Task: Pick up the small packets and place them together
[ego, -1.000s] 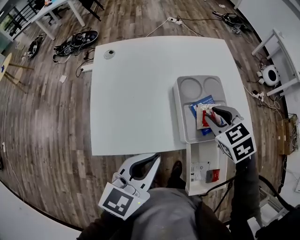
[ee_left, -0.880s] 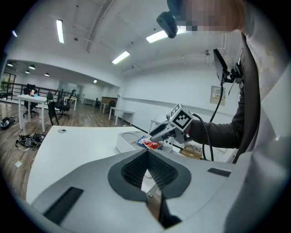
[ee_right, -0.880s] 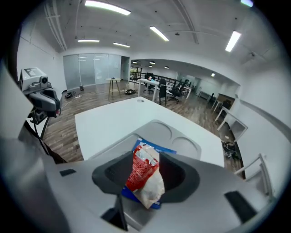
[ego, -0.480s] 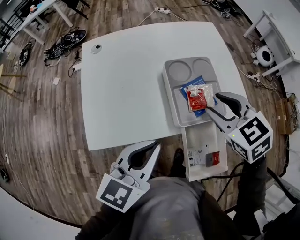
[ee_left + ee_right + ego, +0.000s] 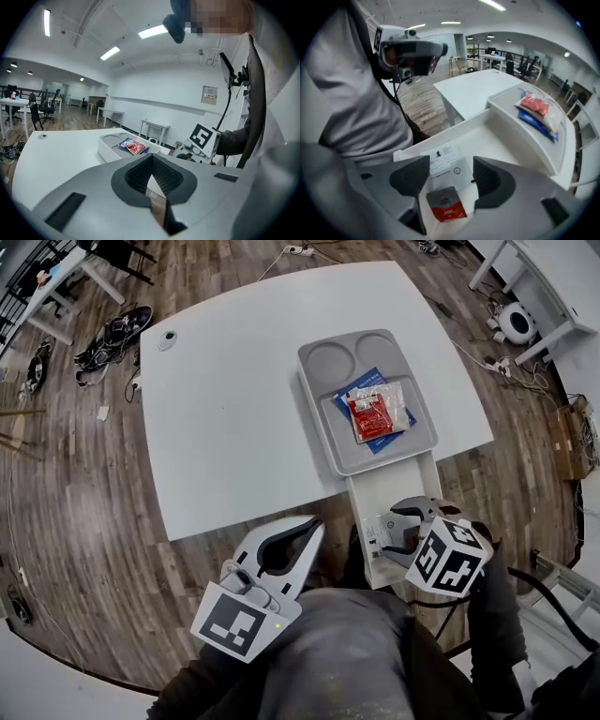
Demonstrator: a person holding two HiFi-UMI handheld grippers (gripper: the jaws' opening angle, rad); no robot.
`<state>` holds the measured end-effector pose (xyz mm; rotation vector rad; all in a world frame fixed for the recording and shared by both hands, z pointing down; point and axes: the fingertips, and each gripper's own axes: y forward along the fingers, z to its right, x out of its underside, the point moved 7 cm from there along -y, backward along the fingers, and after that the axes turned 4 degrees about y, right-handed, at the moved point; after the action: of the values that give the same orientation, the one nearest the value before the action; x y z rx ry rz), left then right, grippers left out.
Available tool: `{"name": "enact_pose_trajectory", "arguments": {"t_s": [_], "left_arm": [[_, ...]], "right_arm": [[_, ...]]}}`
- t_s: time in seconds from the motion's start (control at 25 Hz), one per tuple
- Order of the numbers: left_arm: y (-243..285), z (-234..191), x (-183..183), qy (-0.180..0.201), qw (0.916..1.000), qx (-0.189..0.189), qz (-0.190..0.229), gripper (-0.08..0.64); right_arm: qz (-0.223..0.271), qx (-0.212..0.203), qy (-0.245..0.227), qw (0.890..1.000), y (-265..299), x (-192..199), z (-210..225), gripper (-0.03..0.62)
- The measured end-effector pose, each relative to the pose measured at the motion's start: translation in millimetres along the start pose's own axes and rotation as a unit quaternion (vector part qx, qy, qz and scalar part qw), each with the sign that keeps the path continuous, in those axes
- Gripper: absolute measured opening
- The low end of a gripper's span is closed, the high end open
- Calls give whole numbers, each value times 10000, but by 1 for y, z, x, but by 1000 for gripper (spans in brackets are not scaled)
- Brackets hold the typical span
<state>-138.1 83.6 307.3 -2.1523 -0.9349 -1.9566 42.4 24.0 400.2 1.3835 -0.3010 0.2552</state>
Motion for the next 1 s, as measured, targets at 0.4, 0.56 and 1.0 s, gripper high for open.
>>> {"name": "enact_pose_trajectory", "arguments": {"t_s": [0.4,0.56,1.0], "left_arm": [[-3,-6,2,-26,10000,-78,32,2],[-5,-8,2,-52,9999,-132,55,2],[-1,-4,-4,66,9998,-77,158,2]], "right_arm": [[-644,340,-1031,9920,43,9,-12,367],[-441,337,-1095,9924,40,7,-13,240],[396,1076,-955,9888,-12,-17,-4,84]]}}
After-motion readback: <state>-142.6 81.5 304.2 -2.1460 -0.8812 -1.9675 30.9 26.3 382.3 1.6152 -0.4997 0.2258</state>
